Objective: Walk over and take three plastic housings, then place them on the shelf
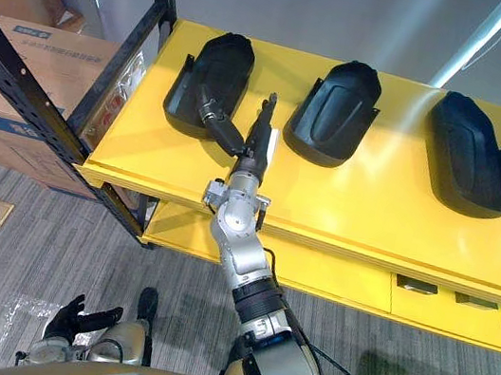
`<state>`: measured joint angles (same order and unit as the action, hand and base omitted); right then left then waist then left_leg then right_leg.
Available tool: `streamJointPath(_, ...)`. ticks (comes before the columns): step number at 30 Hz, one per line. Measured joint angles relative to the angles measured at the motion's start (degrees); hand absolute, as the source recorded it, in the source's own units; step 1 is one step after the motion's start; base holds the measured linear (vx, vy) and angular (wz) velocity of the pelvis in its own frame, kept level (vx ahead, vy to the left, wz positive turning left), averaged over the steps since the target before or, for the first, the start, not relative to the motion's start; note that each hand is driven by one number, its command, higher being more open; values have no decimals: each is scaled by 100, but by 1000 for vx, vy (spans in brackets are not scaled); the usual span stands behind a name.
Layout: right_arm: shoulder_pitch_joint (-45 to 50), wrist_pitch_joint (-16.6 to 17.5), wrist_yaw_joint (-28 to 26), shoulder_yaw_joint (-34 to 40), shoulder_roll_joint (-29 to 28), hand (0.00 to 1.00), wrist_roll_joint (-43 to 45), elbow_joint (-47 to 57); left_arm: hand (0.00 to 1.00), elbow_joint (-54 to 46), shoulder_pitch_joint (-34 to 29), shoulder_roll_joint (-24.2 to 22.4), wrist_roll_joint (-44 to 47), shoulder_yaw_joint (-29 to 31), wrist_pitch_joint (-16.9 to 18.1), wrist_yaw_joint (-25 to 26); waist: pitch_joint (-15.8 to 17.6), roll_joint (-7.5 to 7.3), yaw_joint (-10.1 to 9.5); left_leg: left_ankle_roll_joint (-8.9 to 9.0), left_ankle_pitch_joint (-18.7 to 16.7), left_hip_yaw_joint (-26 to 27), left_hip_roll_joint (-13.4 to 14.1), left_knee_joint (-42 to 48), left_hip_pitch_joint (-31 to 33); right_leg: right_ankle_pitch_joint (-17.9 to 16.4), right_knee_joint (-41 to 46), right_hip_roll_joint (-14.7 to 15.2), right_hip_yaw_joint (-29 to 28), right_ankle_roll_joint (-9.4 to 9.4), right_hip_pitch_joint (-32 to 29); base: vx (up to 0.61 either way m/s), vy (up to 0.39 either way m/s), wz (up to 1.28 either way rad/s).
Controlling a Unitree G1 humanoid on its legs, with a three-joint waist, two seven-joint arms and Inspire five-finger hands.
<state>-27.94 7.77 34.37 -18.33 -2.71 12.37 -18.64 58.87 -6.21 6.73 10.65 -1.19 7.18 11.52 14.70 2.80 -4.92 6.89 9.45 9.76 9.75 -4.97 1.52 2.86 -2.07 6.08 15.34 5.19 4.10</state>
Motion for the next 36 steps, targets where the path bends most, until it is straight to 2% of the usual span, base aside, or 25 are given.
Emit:
streamJointPath(7, -171, -260, 756, 220, -25, 100, -308, -103, 100, -54, 5, -24, 0, 0, -11, -24, 23, 42, -92, -6, 0, 2, -4, 0, -1, -1, 3, 5, 0, 1, 0, 0, 0, 0)
streamJointPath(11, -249, -388, 1015, 331, -56, 100, -424, -140, 100, -85, 5, -33, -1, 0, -17, -44, 27, 43, -117, -8, -2, 4, -6, -1, -1, -4, 3, 9, -1, 6, 0, 0, 0, 0)
streamJointPath(36, -256, -617, 1411, 431, -229, 100, -779, -135, 100, -94, 16, -30, 0, 1, -24, -29, 60, 21, -138, -1, -49, 109, -9, 0, -50, -10, 3, 23, -88, 8, -6, 0, 0, 0)
